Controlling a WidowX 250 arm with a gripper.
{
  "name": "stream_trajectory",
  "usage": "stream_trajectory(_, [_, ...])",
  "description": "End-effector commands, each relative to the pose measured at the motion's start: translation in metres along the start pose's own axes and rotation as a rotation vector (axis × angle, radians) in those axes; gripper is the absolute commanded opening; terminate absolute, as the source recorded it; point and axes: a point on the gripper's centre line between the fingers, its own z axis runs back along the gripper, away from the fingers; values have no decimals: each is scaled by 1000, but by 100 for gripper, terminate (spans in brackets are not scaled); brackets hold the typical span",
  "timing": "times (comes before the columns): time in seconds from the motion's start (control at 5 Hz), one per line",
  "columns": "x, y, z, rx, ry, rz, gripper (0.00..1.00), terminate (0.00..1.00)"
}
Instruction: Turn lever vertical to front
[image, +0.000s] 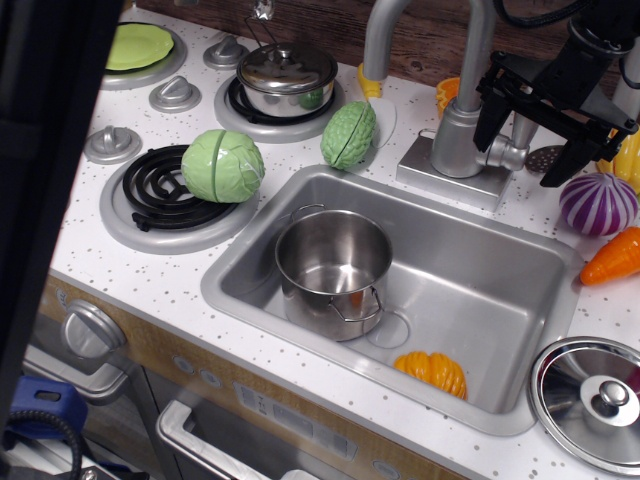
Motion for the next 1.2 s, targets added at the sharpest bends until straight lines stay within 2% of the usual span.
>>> stream_trajectory(0.0, [0, 0, 0, 0, 0, 0, 100, 0])
stream_trajectory(0.2, [4, -1, 5, -2, -64, 52, 100, 0])
stream_trajectory(0.4, [11, 5, 13, 51, -158, 15, 100, 0])
stream_trajectory(0.6, [24, 6, 22, 58, -281, 4, 100, 0])
stream_trajectory(1.0, [44, 15, 37, 35, -347, -9, 100, 0])
